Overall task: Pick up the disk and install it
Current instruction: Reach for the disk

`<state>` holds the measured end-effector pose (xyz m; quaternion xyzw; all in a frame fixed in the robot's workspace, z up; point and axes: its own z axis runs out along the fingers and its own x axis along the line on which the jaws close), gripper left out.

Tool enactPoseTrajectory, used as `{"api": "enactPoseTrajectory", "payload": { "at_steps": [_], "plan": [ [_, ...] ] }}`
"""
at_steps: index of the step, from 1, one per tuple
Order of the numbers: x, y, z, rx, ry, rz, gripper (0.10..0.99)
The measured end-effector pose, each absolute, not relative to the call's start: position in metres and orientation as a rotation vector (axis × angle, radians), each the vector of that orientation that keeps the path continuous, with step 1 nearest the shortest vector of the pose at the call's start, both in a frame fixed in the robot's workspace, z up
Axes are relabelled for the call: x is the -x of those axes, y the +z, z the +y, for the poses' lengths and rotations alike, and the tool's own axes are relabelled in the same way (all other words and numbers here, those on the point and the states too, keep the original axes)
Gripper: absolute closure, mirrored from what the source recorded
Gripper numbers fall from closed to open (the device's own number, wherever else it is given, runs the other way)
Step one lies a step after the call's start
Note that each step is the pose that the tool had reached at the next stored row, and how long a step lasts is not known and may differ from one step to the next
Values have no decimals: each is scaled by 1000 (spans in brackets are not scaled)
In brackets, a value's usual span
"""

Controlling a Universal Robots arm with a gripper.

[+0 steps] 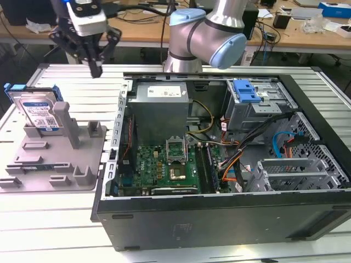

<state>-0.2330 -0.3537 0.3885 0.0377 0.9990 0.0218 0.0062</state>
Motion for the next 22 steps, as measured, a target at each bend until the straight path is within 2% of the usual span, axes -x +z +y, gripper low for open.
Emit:
{"api": "enactPoseTrajectory", "payload": {
  "at_steps": [22],
  "plan": [
    [355,381,-325,-118,68,3130,980]
  ]
}}
